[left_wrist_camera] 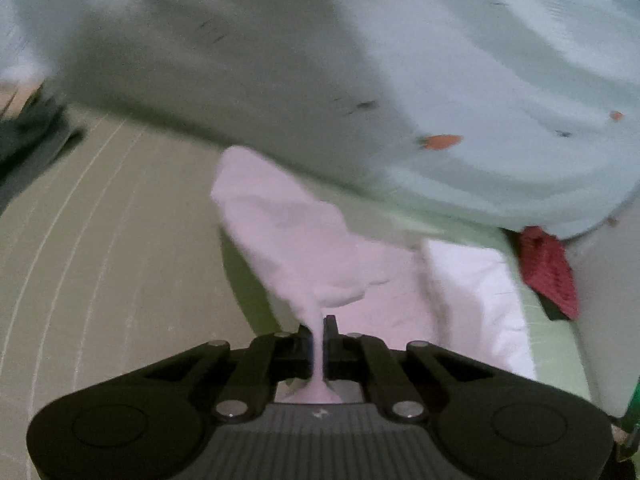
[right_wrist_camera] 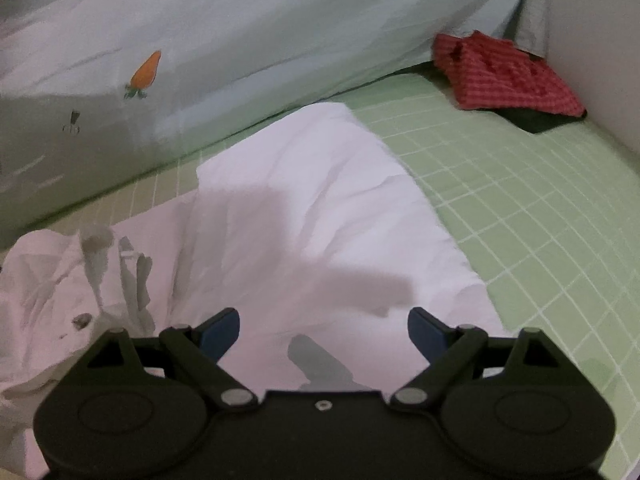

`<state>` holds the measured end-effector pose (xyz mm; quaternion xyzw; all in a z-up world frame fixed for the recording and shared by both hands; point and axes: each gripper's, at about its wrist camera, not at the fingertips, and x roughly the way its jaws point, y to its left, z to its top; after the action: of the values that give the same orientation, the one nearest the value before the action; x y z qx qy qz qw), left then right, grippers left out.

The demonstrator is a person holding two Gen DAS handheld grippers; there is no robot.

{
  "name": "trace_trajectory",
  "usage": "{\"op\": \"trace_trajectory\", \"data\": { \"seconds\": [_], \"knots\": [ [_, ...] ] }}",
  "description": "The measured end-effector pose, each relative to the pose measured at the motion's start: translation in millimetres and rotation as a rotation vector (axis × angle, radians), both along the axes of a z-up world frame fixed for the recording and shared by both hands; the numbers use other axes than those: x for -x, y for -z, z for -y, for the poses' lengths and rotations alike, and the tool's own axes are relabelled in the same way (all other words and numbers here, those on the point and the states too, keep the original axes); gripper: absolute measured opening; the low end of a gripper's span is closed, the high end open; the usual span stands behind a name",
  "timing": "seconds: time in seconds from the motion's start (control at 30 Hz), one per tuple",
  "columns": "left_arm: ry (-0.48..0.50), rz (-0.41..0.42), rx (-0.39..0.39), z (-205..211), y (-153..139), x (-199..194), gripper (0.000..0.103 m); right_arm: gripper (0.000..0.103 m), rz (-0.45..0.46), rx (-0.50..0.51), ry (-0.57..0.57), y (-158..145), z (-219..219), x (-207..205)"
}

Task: Fold clothes

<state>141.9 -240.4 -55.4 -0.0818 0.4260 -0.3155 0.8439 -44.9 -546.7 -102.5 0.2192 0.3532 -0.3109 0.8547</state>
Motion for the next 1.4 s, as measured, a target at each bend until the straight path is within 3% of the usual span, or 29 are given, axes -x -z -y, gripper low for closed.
{"op": "trace_trajectory", "data": {
  "seconds": [0.23,0.37,0.5,0.53,0.63,0.73,0.87,0.97,1.13,1.4],
  "knots": [
    [0.119,0.092,0.037,62,-44,24,0.004,0.092,0.058,-0.034,0.047,-1,25,31],
    [0.179,0.089,0.055,111,-43,34,0.004,0.091,0.069,-0.047,0.057,2,47,50],
    [0.210,-0.009,0.097,162,-21,39,0.010,0.091,0.069,-0.055,0.072,5,70,72],
    [0.213,-0.041,0.110,173,-14,41,0.019,0.091,0.070,-0.056,0.080,7,77,78],
    [0.221,-0.101,0.139,196,-1,49,0.031,0.091,0.079,-0.074,0.114,11,96,91],
    [0.238,-0.063,0.117,199,-5,64,0.032,0.091,0.090,-0.083,0.109,13,107,97],
    [0.165,-0.011,0.096,179,-9,64,0.041,0.091,0.119,-0.083,0.056,10,107,92],
    [0.097,0.012,0.014,162,-4,59,0.041,0.091,0.147,-0.104,0.005,9,104,83],
    [0.001,-0.026,-0.051,130,9,47,0.045,0.091,0.212,-0.143,-0.104,5,96,55],
    [-0.024,-0.025,-0.116,133,25,15,0.051,0.092,0.227,-0.147,-0.227,9,88,-1]
  ]
}}
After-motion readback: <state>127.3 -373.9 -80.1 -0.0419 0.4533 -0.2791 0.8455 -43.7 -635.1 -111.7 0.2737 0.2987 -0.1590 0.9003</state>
